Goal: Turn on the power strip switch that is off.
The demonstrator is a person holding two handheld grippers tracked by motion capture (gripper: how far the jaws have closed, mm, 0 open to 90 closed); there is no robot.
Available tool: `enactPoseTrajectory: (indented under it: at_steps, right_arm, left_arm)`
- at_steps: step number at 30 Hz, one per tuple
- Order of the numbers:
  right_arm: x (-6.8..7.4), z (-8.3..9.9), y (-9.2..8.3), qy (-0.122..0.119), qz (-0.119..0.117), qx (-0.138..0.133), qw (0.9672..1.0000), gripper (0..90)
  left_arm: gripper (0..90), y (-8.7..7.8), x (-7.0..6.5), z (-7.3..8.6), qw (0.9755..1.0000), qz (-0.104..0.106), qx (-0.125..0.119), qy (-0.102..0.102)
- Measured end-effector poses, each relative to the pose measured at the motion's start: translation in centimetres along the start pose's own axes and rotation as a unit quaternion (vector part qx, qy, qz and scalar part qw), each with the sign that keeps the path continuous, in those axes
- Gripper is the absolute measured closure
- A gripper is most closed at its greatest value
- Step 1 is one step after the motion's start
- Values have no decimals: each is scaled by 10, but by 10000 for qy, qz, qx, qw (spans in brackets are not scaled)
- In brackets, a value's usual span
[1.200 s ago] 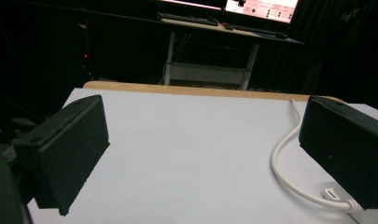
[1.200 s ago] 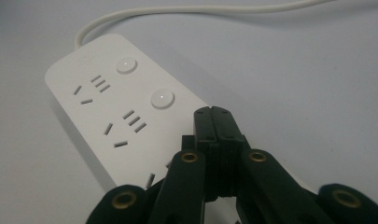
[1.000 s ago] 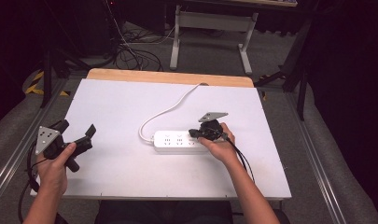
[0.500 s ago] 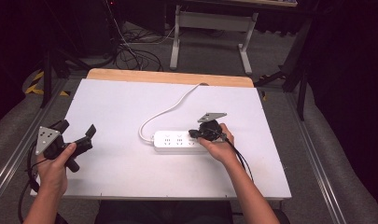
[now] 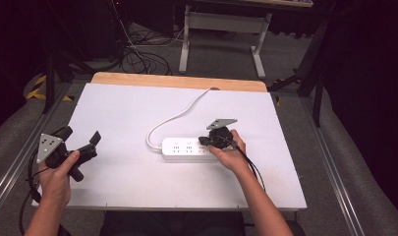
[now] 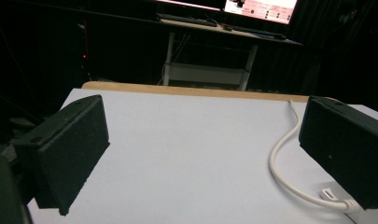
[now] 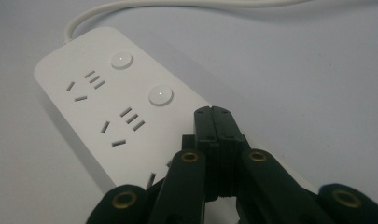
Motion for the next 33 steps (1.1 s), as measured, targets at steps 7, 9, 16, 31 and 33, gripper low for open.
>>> enactPoseTrajectory:
  at_steps: [7,9,16,31,33]
  right_arm:
    - [0,0,0,2,3,-5,10000,900]
    - [-1,1,0,8,6,-3,10000,900]
    - [-1,0,0,83,-27,-32,10000,900]
    - [-2,1,-1,245,-84,-50,9997,900]
    - [-2,1,-1,261,-88,-56,9996,900]
  left_arm:
    - [22,2,-2,1,10000,23,16,-12]
    - [22,2,-2,1,10000,29,13,-3]
    - [22,2,-1,1,10000,24,17,-11]
    - [22,3,-1,1,10000,39,34,3]
    - [23,3,-1,1,10000,39,39,8]
Point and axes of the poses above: each handheld gripper's, and its own axes: y roughly forward along the jaws, z roughly out of its underside, x roughly to its left, the point moved 8 cm from there along y, roughly forward along the jaws, and after that the axes turned 3 degrees about -x, right-handed, at the moved point
